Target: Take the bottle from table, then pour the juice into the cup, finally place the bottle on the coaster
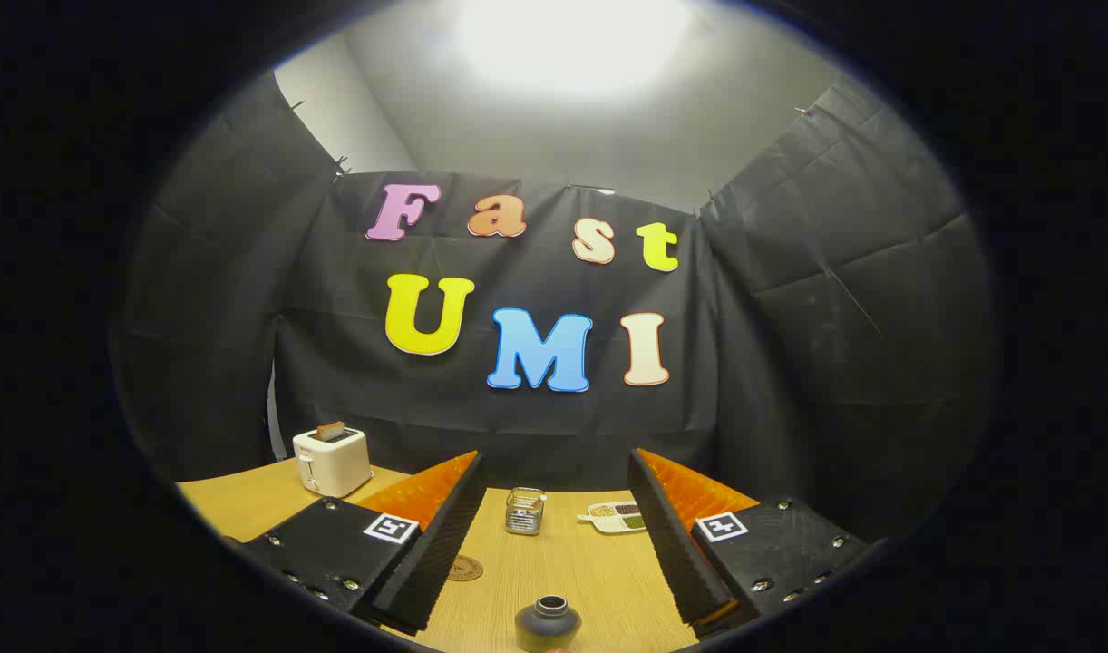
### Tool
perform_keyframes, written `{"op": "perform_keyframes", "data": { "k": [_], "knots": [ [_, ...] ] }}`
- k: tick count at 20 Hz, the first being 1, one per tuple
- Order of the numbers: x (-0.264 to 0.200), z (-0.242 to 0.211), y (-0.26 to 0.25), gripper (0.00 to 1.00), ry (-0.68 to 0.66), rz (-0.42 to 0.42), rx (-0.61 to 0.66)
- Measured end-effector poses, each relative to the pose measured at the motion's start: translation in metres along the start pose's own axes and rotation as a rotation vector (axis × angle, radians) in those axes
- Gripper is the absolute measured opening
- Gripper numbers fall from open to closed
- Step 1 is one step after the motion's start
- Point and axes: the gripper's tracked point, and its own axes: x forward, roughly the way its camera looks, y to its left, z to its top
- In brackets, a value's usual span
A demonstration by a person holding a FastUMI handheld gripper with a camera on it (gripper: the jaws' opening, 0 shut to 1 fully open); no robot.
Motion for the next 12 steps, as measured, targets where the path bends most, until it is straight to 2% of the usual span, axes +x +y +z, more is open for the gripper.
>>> {"op": "perform_keyframes", "data": {
  "k": [12],
  "knots": [
    [-0.0015,-0.0093,-0.0026,0.96,0.018,-0.001,0.030]
  ]
}}
